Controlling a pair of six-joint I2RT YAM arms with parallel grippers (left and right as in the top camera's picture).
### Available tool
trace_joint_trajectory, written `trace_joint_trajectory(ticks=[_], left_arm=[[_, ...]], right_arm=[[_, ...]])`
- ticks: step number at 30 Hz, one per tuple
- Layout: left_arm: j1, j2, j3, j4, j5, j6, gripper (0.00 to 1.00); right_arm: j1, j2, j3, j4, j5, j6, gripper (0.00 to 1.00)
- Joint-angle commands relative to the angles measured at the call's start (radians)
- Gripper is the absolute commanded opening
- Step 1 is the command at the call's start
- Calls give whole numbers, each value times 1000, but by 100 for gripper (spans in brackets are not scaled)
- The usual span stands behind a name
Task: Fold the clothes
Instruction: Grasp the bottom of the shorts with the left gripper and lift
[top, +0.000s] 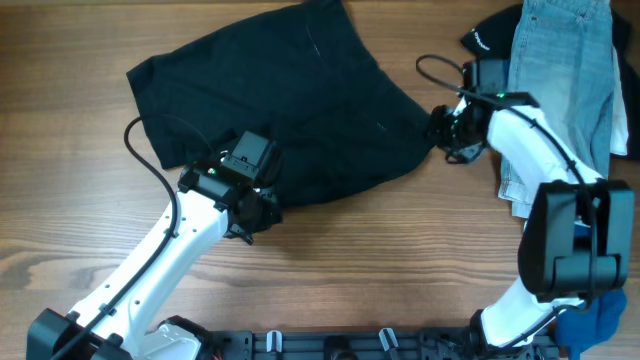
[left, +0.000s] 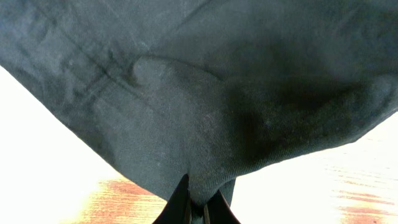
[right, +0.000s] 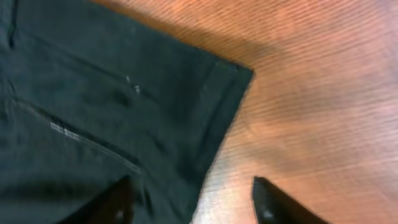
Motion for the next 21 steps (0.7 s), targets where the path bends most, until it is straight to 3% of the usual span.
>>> trace_joint_trajectory(ticks=[1,9,10,11,14,17,21], left_arm=[[-4,-14,-6,-5,-17,-10,4],[-4,-14,-6,-5,-19,-11,4],[-4,-14,-6,-5,-25,-14,4],[-4,-14,-6,-5,-33,-14,4],[-4,-15,-5,-5,-43,-14,4],[-4,-19,-5,-21,-37,-44,4],[-5,-71,8,-104,21,-44,4]], right_arm=[[3,8,-71,122,40,51,48],[3,76,-129,303,60,47,32],[3,91,-129,304,68,48,7],[3,93,-129,304,89,48,4],[-26,35,-118,282,104,53,4],[-101,-135,-109,179,100,59,4],[-191,-439,-109,-92,101,37,4]])
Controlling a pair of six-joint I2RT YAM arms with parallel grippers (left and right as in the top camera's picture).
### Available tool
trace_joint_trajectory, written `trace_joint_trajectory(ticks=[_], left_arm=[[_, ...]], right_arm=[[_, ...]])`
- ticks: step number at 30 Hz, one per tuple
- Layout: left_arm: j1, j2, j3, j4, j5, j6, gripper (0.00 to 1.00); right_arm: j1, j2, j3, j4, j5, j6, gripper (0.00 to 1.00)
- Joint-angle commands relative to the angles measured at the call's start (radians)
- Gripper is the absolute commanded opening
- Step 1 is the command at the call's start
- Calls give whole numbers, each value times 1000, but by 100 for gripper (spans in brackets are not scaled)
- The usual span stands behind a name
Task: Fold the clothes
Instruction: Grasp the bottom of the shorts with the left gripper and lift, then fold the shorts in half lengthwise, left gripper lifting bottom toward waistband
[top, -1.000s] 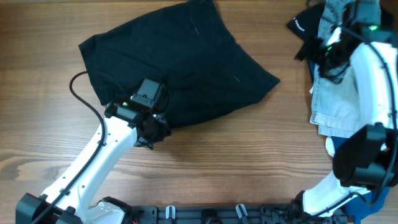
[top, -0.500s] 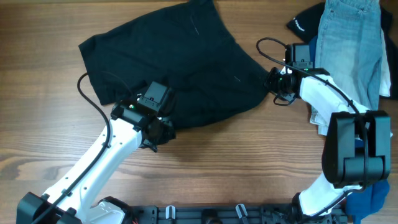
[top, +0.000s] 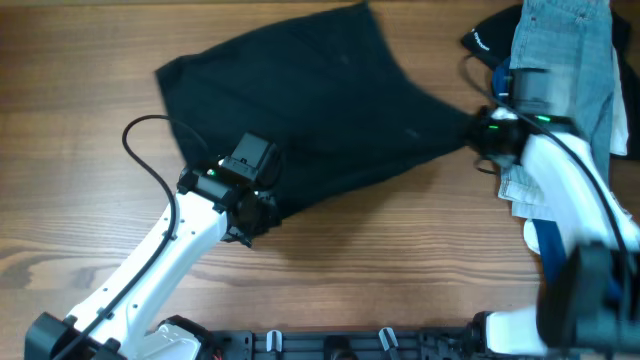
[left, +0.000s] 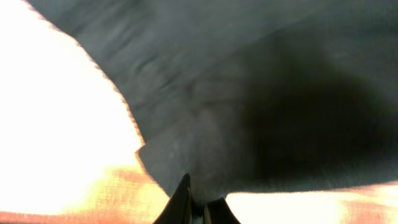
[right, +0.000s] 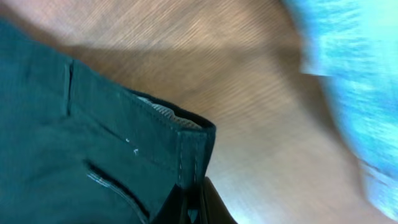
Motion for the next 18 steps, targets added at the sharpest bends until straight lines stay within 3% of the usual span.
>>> trace_joint_trajectory(ticks=[1,5,9,13,18], left_arm=[[-3,-90,16,-97,31,-25,4],[-3,-246,17,-170,92,-27,4],[-2,-373,25,-139,68,-32,4],[-2,-383,24,84,-190,-13,4],[-2,-193,24,461,-403,105,4]], right_arm=[[-39,-219,5,-142,51,-30,4],[-39,-402,5,-370,150,-30,4],[-39,-447,5,-411,192,-30,4],[-39,-412,5,-241,117,-77,4],[-38,-241,5,-46,86,-106,5]])
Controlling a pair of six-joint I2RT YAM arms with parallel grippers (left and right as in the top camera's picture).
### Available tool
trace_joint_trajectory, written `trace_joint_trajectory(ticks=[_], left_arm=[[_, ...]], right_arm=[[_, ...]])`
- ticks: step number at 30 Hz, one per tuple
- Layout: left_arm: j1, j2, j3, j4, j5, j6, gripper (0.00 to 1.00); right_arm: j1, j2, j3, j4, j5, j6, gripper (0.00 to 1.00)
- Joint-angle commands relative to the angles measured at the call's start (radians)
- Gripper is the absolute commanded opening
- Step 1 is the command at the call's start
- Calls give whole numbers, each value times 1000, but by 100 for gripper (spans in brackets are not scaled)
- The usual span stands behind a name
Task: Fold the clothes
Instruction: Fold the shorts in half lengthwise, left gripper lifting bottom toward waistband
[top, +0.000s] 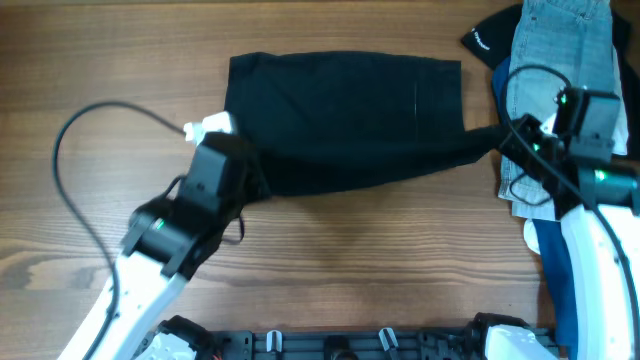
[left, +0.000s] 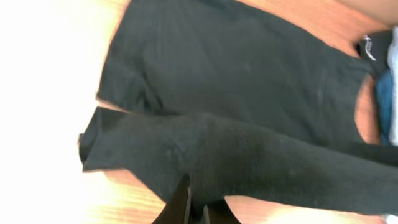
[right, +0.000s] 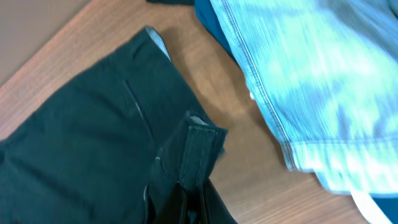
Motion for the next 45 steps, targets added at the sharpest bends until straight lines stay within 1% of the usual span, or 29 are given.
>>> trace_joint_trajectory(ticks=[1,4,5,7,9,10,13,18,23,24,25,26,27,28,29,32,34,35,37,38,40,42,43,44,45], left_arm=[[5,130,11,199,-251,113,4],[5,237,11,417,-385,146,4],[5,279,11,507,-431,150,4],[8,327,11,623,-455,177,4],[21,350,11,676,-459,179,4],[44,363,11,693,-459,178,4],[83,371,11,693,-457,178,4],[104,442,11,736,-423,175,4],[133,592,11,842,-423,175,4],[145,620,11,873,-423,174,5],[155,641,11,903,-423,174,12],[170,671,11,949,-423,174,26],[180,693,11,983,-423,174,42],[188,711,11,1016,-423,174,65],[193,726,11,1038,-423,174,100],[202,735,12,1063,-423,175,100],[204,720,13,1066,-422,179,100],[201,700,13,1059,-375,248,100],[199,657,13,1034,-287,335,100],[199,634,13,1008,-243,363,100],[216,600,27,898,-124,378,100],[263,594,73,693,115,382,100],[283,594,75,631,195,385,99],[293,594,75,589,233,385,99],[298,597,75,533,260,385,95]], right_arm=[[-9,138,5,94,17,-22,4],[-9,256,5,249,-106,-74,4],[-9,290,5,332,-133,-73,4],[-9,307,5,439,-132,-78,4],[-8,309,5,504,-135,-93,4],[-6,311,5,563,-135,-101,4],[10,331,5,636,-130,-106,4],[46,438,5,755,-128,-107,4],[91,602,5,971,-77,-97,4],[96,627,5,1006,-74,-97,4],[100,654,5,1045,-74,-97,5],[104,683,5,1085,-74,-98,5],[104,707,5,1118,-74,-97,11],[104,729,5,1148,-75,-96,60],[104,743,5,1167,-75,-97,100],[103,750,5,1186,-74,-100,100],[104,723,5,1169,-82,-101,100],[104,693,5,1142,-98,-120,100],[104,632,5,1091,-129,-167,100],[103,586,5,1038,-129,-200,100],[103,491,5,891,-128,-240,100],[103,414,5,717,-170,-258,100],[103,408,5,669,-207,-258,100],[104,409,5,622,-246,-259,99],[104,415,5,558,-282,-259,95]])
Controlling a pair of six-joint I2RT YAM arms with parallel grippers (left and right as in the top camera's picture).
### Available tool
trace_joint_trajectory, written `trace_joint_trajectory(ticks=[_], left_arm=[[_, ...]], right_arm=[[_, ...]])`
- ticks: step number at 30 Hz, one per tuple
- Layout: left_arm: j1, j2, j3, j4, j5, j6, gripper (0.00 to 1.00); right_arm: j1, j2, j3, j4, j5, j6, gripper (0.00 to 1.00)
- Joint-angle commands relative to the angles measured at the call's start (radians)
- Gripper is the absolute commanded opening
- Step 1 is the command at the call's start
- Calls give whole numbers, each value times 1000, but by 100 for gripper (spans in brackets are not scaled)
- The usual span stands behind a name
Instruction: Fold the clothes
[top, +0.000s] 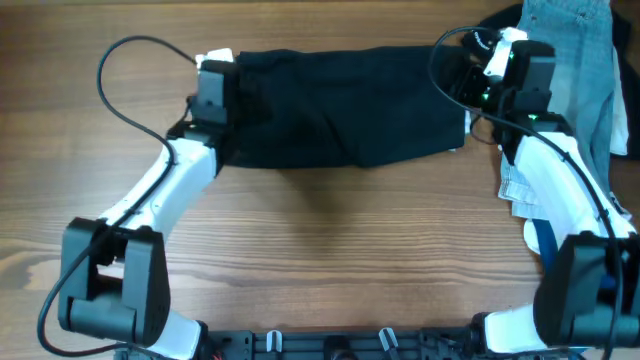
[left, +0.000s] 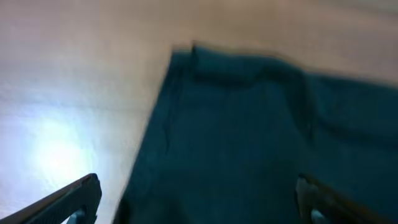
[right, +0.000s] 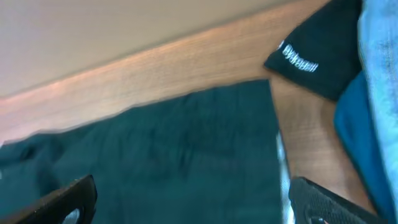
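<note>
A black garment (top: 340, 105) lies folded in half as a flat rectangle at the far middle of the table. My left gripper (top: 222, 75) is over its left end. In the left wrist view that gripper (left: 196, 205) is wide open, with dark cloth (left: 261, 137) below its fingers (left: 74, 196). My right gripper (top: 470, 80) is over the right end. The right wrist view shows it (right: 193, 202) wide open too, above the cloth (right: 186, 143), holding nothing.
A pile of light-blue jeans (top: 565, 60) lies at the far right, with a black item bearing white lettering (right: 305, 59) beside it. Darker blue cloth (top: 537, 238) peeks out under the right arm. Cables loop off both arms.
Both grippers were shut on the garment's lifted edge, holding it stretched over the table's middle. Now the garment lies folded flat at the far side, and both grippers are open over its ends.
First my left gripper was shut on the near hem of the spread garment and my right was open by its right corner. Then the right was shut on that corner. Both then held the edge stretched up. Now it lies folded over and released.
</note>
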Motion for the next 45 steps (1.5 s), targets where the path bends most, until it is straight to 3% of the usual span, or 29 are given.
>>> trace_joint_trajectory(ticks=[1,2,4,6,7,9,11,13,17,22,25,26,27,32,34,39,41,43,45], left_arm=[[29,0,15,-134,221,29,86],[27,10,13,-155,224,29,78],[27,61,6,-163,218,29,22],[27,109,6,-167,184,29,4],[27,148,6,-189,158,23,4],[27,222,6,-285,19,-172,4],[28,267,6,-312,-4,-211,4],[32,275,6,-333,-11,-213,4],[50,269,6,-358,-21,-212,4],[142,111,9,-486,-12,-182,4],[154,2,23,-510,127,-82,6],[150,-29,33,-510,173,-50,9],[146,-87,52,-504,202,-24,24],[182,-163,60,-277,238,138,67],[220,-95,60,-209,344,218,74],[305,84,60,-225,568,382,63],[305,114,60,-233,568,419,57],[306,150,60,-233,564,421,44],[306,185,60,-232,554,421,20]], right_arm=[[0,13,-3,-124,-115,-25,90],[0,16,-3,-144,-115,-25,88],[0,18,-3,-148,-115,-24,88],[0,18,-3,-160,-115,-21,85],[0,18,-3,-166,-115,-21,84],[0,18,-3,-166,-111,-21,82],[0,18,-3,-165,-111,-21,81],[0,19,-3,-161,-106,-12,76],[0,19,-3,-166,-66,13,76],[0,19,-3,-179,-67,13,76],[0,19,-3,-186,-64,11,77],[0,19,-3,-186,-62,12,79],[0,19,-3,-186,-62,12,82],[0,19,-3,-184,-69,2,88],[0,19,-3,-186,-70,2,90],[0,21,-3,-199,-77,1,91],[1,35,-3,-188,-77,5,91],[10,64,-3,-180,-77,5,90],[24,102,-3,-163,-77,5,90]])
